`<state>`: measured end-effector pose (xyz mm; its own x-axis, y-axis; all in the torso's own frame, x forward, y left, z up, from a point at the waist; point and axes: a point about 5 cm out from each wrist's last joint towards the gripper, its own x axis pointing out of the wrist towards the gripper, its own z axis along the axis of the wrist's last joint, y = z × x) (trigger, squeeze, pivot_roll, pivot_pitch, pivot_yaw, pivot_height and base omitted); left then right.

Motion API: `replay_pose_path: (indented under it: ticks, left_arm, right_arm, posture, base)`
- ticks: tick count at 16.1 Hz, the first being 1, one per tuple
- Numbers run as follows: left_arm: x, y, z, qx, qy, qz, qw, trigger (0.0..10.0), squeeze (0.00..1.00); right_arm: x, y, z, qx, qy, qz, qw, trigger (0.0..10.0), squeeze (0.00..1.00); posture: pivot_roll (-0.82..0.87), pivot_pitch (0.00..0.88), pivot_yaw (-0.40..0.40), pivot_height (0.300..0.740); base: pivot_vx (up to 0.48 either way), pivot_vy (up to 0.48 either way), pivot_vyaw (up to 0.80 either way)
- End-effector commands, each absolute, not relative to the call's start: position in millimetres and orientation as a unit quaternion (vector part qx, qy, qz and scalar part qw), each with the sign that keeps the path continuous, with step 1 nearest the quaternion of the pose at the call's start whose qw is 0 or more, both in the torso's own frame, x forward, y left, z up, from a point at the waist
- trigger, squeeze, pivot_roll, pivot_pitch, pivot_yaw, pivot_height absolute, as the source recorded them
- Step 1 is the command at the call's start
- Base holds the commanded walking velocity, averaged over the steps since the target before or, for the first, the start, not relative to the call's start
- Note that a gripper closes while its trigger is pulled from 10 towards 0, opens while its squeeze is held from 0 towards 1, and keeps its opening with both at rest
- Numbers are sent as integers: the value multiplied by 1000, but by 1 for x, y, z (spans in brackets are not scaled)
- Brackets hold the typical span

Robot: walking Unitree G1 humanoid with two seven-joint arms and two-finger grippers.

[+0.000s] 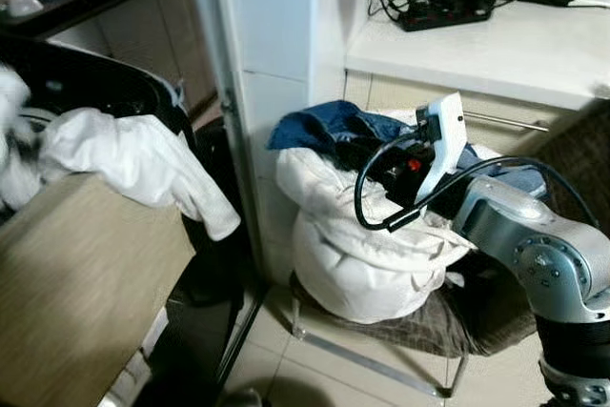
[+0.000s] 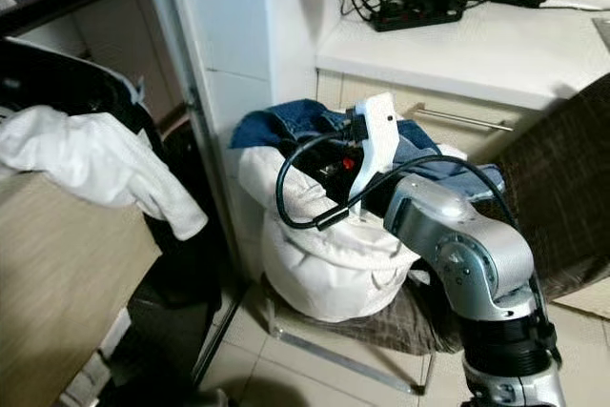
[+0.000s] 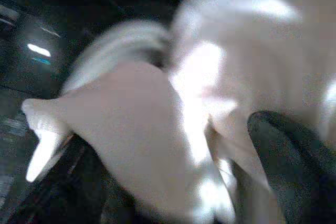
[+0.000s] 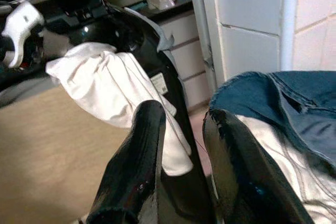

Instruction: Clothes washing

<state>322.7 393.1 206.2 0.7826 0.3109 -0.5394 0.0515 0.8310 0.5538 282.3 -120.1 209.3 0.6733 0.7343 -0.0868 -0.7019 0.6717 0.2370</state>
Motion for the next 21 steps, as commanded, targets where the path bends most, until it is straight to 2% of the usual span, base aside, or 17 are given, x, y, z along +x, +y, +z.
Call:
replay_pose_path:
  ticks: [1, 3, 4, 5, 6, 7, 8, 9, 10, 12, 13, 14, 16, 17, 18, 19, 21]
  left_arm:
    - [321, 395, 212, 282, 332, 63, 898, 10000, 1000]
    - [319, 401, 221, 283, 321, 83, 900, 10000, 1000]
    - [326, 400, 242, 272, 245, 122, 923, 10000, 1000]
    - [329, 399, 249, 261, 219, 130, 931, 10000, 1000]
    - [335, 394, 264, 211, 151, 141, 956, 10000, 0]
    - [334, 399, 280, 202, 97, 191, 956, 10000, 0]
    - [330, 401, 270, 251, 160, 170, 940, 10000, 0]
    - [321, 401, 240, 296, 309, 76, 901, 10000, 0]
    - [327, 389, 240, 127, 247, 37, 960, 10000, 0]
    - [325, 395, 245, 138, 231, 69, 961, 10000, 0]
    - [331, 389, 254, 134, 193, 58, 970, 10000, 0]
    - [349, 356, 281, 132, 55, -27, 989, 10000, 0]
    - [357, 325, 294, 127, -33, -96, 987, 10000, 0]
    - [358, 303, 288, 123, -43, -156, 979, 10000, 0]
    - [356, 284, 271, 140, -9, -210, 967, 10000, 0]
    - [353, 273, 256, 173, 29, -244, 954, 10000, 0]
    - [346, 266, 233, 236, 87, -271, 929, 10000, 0]
  right_arm:
    - [279, -117, 212, 84, 85, 406, 906, 10000, 0]
    - [280, -118, 212, 81, 88, 406, 906, 10000, 0]
    - [281, -119, 213, 81, 86, 406, 906, 10000, 0]
    - [281, -119, 213, 81, 86, 405, 906, 10000, 0]
    - [281, -119, 213, 80, 83, 403, 908, 10000, 0]
    - [282, -120, 214, 78, 82, 401, 909, 10000, 0]
    - [282, -120, 214, 75, 83, 401, 909, 10000, 0]
    - [281, -122, 214, 71, 84, 402, 909, 10000, 0]
    - [281, -125, 215, 69, 84, 399, 910, 10000, 0]
    - [282, -127, 215, 67, 83, 395, 912, 10000, 0]
    - [281, -128, 216, 66, 83, 394, 913, 10000, 0]
    - [281, -128, 216, 64, 81, 393, 914, 10000, 0]
    - [280, -127, 216, 62, 79, 392, 914, 10000, 0]
    - [278, -125, 216, 61, 79, 399, 911, 10000, 0]
    - [274, -124, 216, 50, 81, 409, 908, 10000, 0]
    - [270, -123, 217, 37, 80, 417, 905, 10000, 0]
    - [262, -122, 219, 10, 74, 445, 892, 10000, 0]
  posture:
    - [-61, 0, 48, 740]
    - [-62, 0, 46, 740]
    - [-62, 0, 46, 740]
    - [-62, 0, 46, 740]
    - [-61, 0, 42, 740]
    - [-63, 0, 42, 740]
    - [-63, 0, 42, 740]
    - [-65, 0, 48, 740]
    - [-65, 0, 48, 740]
    - [-67, 0, 49, 740]
    - [-66, 0, 48, 740]
    - [-61, 0, 40, 740]
    - [-61, 0, 40, 740]
    - [-61, 0, 36, 740]
    - [-63, 0, 38, 740]
    - [-69, 0, 40, 740]
    - [-73, 0, 42, 740]
  base:
    - [0, 0, 0]
    - [0, 0, 0]
    - [0, 0, 0]
    - [0, 0, 0]
    - [0, 0, 0]
    - [0, 0, 0]
    - [0, 0, 0]
    - [0, 0, 0]
    - [0, 0, 0]
    - [0, 0, 0]
    - [0, 0, 0]
    - [0, 0, 0]
    - [0, 0, 0]
    - [0, 0, 0]
    - [0, 0, 0]
    - [0, 0, 0]
    - [0, 0, 0]
